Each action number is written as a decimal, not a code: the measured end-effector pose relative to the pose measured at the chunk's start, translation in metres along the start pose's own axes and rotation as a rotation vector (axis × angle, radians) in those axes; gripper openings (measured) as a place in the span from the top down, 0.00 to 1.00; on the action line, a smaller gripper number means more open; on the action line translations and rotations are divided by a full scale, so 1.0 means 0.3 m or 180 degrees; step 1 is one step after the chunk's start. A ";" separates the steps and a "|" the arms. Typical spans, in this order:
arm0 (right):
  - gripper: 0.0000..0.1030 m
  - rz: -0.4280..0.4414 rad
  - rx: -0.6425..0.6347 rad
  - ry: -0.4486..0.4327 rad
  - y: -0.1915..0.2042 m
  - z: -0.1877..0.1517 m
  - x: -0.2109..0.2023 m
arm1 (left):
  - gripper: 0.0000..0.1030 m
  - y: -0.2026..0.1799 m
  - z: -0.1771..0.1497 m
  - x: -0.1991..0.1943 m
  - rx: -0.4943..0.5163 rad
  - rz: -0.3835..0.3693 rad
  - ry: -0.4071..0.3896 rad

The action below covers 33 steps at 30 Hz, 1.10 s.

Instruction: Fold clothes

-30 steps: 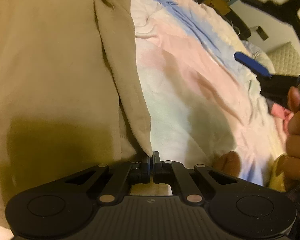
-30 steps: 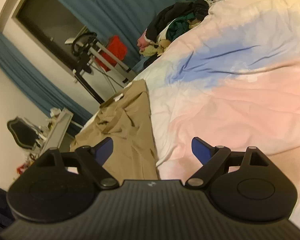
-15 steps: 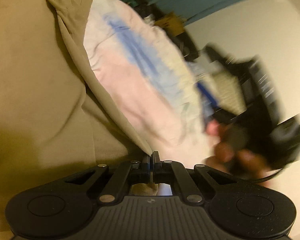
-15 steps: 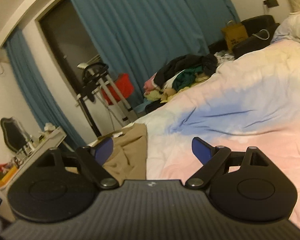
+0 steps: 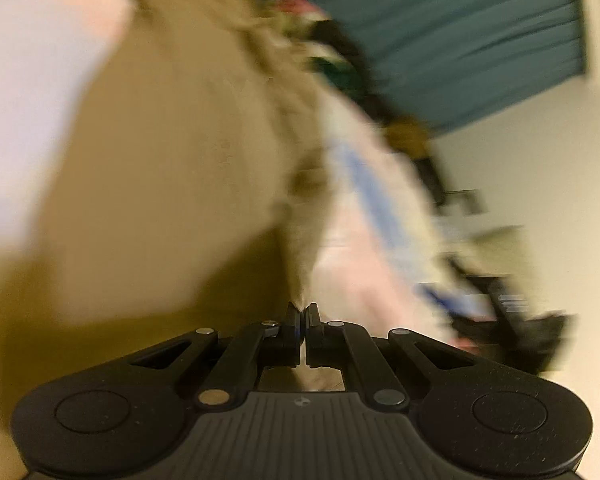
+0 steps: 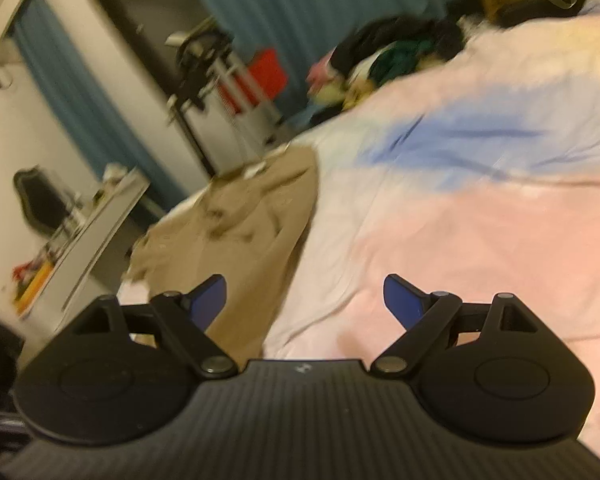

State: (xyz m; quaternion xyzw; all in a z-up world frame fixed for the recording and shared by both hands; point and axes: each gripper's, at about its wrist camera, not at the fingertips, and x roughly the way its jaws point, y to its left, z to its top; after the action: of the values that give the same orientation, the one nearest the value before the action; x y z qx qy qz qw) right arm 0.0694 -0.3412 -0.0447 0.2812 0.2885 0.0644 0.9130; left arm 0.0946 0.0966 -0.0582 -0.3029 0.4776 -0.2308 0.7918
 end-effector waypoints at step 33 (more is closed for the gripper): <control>0.31 0.0296 0.0750 0.0615 0.035 0.067 0.463 | 0.42 -0.180 -0.117 -0.039 0.0840 0.0601 -0.0641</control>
State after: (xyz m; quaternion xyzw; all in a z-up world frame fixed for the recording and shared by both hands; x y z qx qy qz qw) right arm 0.1959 -0.3032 -0.0934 0.3919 0.3671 0.0991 0.8377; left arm 0.0537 0.0568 -0.0257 -0.1718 0.3879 -0.1847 0.8865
